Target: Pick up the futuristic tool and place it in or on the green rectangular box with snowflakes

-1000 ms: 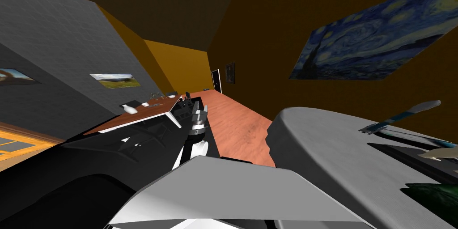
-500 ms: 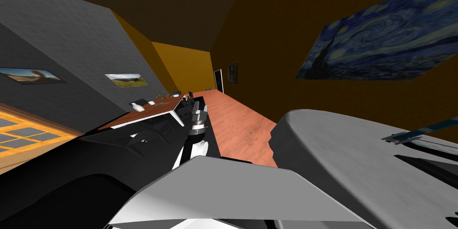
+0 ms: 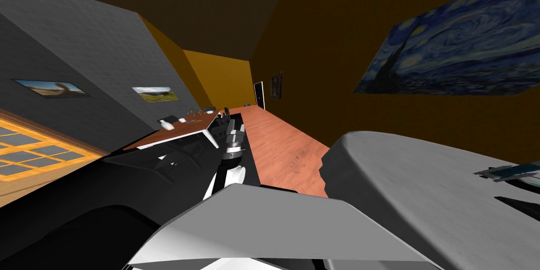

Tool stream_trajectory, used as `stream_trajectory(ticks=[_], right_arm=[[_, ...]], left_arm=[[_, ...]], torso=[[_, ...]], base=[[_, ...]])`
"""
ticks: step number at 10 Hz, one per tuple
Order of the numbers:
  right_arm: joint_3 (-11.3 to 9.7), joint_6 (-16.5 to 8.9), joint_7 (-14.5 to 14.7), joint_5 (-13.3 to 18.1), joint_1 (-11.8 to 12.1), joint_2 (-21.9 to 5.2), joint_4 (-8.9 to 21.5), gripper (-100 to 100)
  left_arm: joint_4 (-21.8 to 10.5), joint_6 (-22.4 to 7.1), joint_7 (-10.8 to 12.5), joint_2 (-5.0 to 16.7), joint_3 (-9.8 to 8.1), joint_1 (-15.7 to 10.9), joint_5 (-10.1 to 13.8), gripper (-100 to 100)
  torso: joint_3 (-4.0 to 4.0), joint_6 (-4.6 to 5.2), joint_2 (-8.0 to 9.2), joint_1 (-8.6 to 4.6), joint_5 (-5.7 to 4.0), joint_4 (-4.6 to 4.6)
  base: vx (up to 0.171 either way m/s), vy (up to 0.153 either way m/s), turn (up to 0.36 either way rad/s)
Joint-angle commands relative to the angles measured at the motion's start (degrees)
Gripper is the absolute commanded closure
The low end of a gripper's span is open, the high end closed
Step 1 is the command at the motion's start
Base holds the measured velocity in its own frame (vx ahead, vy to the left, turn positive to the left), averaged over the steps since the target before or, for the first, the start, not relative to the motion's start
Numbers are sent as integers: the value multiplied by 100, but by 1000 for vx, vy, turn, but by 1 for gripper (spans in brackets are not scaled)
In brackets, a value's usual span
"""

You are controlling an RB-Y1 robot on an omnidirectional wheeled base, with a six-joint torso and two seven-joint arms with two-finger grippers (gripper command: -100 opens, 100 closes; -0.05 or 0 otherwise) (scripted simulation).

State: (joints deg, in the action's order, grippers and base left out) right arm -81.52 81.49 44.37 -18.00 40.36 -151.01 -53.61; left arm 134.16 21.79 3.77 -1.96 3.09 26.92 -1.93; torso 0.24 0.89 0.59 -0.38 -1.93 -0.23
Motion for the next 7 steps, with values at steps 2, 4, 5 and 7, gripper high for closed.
stream_trajectory(ticks=[2, 4, 5, 7], right_arm=[[-458, 17, 322, -269, -132, 97, -33, -100], [-707, 17, 322, -269, -132, 97, -33, -100], [-622, 47, 301, -268, -116, 131, 41, -100], [-634, 52, 301, -268, -117, 134, 47, 0]], left_arm=[[0, 0, 0, 0, 1, -1, 0, 0], [0, 0, 0, 0, 0, 0, 0, 0], [0, 0, 0, 0, 0, 0, 0, 0], [0, 0, 0, 0, 0, 0, 0, 0]], torso=[[-3, -5, -5, 4, 1, -2], [-1, 0, -2, -1, 0, -1], [3, 0, 6, -2, -1, 1], [5, -1, 9, -4, -2, 2]], base=[[47, 16, 136], [15, 3, -12], [0, 0, 0], [0, 0, 0]])
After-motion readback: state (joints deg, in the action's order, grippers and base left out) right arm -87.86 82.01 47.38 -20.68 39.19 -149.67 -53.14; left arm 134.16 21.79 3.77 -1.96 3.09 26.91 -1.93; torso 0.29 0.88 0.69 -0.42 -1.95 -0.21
